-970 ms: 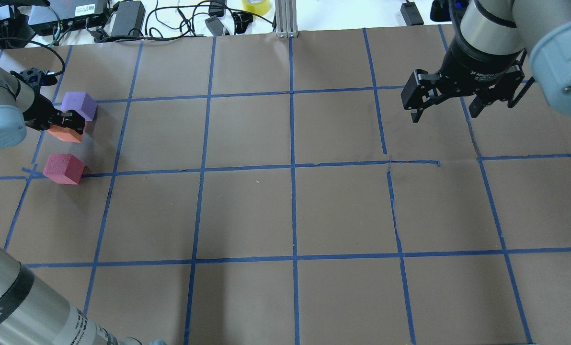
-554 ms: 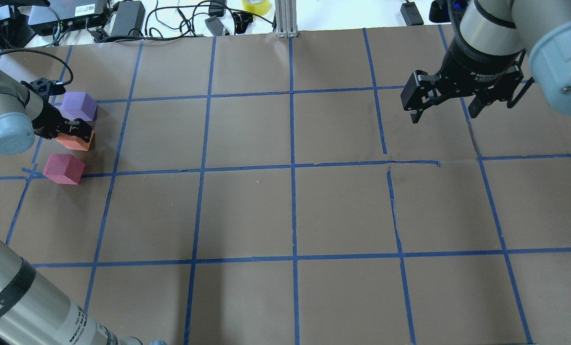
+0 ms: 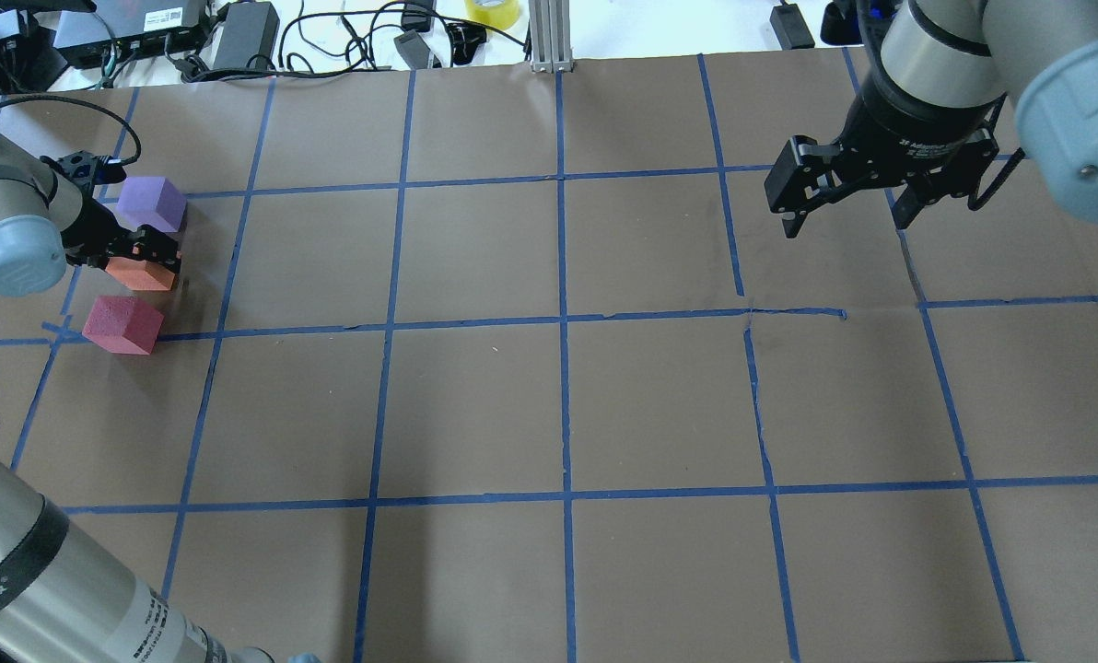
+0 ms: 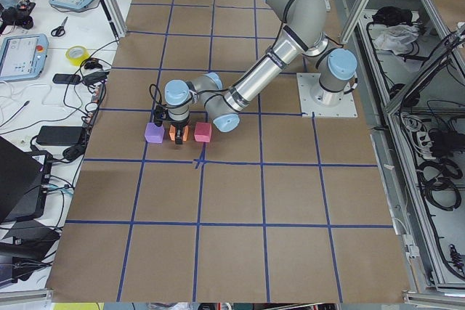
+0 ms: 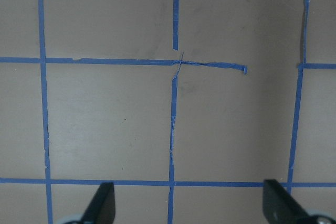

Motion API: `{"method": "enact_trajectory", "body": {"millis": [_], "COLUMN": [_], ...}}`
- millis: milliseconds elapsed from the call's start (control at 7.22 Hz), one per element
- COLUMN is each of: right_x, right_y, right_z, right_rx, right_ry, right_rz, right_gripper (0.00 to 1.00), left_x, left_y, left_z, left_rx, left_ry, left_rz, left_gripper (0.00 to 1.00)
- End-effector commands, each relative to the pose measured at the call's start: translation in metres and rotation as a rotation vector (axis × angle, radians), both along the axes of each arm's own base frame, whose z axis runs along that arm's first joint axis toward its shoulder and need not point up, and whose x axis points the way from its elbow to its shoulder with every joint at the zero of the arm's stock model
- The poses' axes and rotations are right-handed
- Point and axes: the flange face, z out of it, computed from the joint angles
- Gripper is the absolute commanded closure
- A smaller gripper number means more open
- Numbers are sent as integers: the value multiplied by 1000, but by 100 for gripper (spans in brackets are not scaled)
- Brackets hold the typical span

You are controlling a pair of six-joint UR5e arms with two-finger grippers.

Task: Arrange blocks in a line
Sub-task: 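Open the left gripper to release the orange cube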

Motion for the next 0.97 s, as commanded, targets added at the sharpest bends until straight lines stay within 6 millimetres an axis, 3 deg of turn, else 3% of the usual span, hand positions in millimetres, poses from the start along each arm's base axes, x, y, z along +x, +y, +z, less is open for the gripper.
{"method": "enact_trajectory", "body": {"millis": [0, 277, 554, 693, 831], "right_x": [-1, 0, -3, -3, -3], "right_y": [0, 0, -1, -1, -2], "right_z": [-1, -1, -2, -2, -3], "right_rx": [1, 1, 4, 4, 5], "right_ry": [-1, 1, 34, 34, 34], "right_rz": [0, 0, -2, -4, -4], "right_gripper": [0, 0, 0, 0, 0], "left_x": [-22, -95, -180, -241, -286], "left_y": [0, 1, 7, 13, 25], "left_z": [40, 85, 120, 149, 154], "left_rx": [9, -6, -44, -81, -62], "left_ry": [-39, -44, -42, -36, -45], "left_rz": [-25, -62, -7, -4, 14], "left_gripper": [0, 0, 0, 0, 0]}}
